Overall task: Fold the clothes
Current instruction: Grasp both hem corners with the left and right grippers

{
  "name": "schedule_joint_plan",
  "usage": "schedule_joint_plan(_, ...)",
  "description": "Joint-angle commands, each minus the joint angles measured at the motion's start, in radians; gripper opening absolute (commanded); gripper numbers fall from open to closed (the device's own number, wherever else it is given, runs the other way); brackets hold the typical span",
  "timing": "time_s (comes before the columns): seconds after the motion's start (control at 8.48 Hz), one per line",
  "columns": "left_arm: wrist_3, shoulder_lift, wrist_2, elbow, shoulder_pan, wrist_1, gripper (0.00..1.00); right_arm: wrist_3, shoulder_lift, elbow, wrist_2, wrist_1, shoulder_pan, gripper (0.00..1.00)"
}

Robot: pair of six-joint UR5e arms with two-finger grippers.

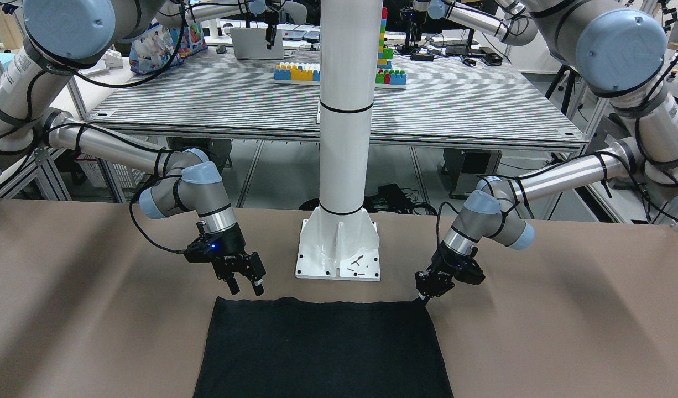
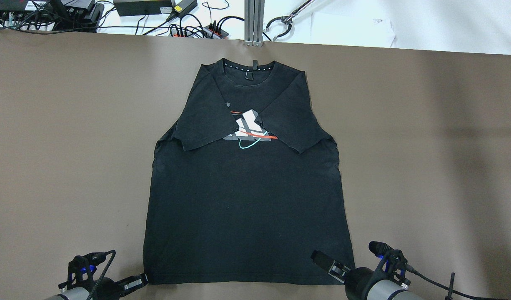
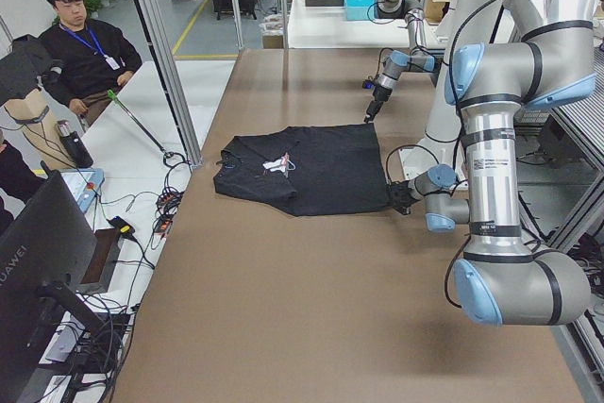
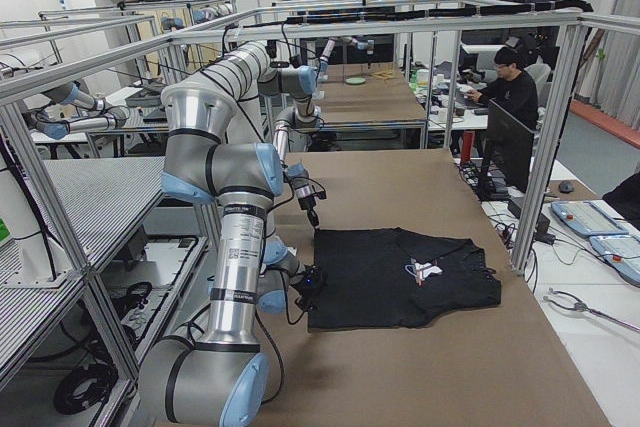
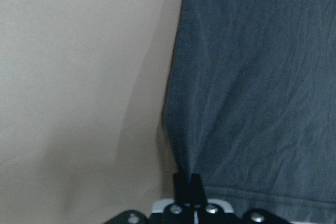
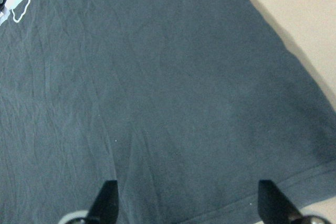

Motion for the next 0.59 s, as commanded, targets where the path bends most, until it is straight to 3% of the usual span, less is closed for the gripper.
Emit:
schedule_joint_plan(0.0,0.001,-0.001,0.003,-0.001,0.001,0.001,0.0,-0.01,-0.085,-0.028,0.005,0.0,-0.006,0.91)
schedule_joint_plan(0.24,0.001,-0.004,0.004,-0.001,0.003,0.001,0.0,0.002,-0.079,-0.083,-0.005,0.0,-0.027,0.85)
schedule_joint_plan(0.47,0.001,-0.006,0.004,0.0,0.003,0.001,0.0,0.054,-0.073,-0.086,-0.032,0.0,-0.041,0.59)
